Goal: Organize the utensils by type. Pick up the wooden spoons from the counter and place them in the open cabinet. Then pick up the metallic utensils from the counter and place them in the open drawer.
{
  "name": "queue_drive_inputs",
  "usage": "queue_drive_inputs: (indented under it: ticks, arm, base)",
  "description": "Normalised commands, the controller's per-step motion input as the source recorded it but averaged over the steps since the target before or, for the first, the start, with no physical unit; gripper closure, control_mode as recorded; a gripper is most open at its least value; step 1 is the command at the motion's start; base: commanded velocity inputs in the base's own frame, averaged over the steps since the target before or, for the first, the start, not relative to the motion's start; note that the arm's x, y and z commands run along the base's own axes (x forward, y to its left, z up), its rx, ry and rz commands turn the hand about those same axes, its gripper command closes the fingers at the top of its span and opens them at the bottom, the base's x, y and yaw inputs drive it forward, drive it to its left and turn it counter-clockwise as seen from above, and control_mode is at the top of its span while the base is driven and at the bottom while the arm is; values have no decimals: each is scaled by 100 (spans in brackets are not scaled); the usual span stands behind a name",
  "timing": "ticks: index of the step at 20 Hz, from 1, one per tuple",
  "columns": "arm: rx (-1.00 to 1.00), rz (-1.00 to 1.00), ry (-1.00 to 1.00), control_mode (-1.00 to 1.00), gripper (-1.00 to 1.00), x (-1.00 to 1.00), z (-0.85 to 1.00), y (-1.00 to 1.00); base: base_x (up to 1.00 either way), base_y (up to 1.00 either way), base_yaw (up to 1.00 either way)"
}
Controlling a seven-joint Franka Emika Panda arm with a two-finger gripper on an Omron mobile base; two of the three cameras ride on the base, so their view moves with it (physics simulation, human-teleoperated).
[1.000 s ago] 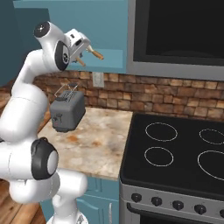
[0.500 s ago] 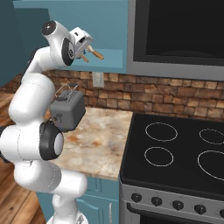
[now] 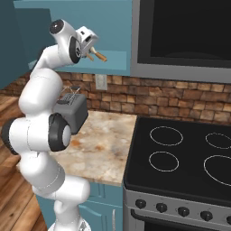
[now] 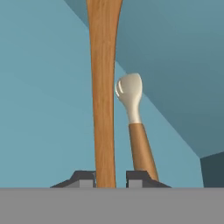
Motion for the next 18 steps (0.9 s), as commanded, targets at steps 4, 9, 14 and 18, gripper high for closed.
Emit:
queue_drive_inputs:
  ticks: [4,9,14,18]
  arm:
    - [0,2,0,-100,100,30,0,6]
    - [-1,3,0,-100,-100,26,-1,12]
    - [0,4,0,-100,-100,7,-1,0]
    - [0,4,0,-100,-100,0,0,0]
  base:
    - [0,0,0]
    - [0,0,0]
    - [0,0,0]
    - [0,0,0]
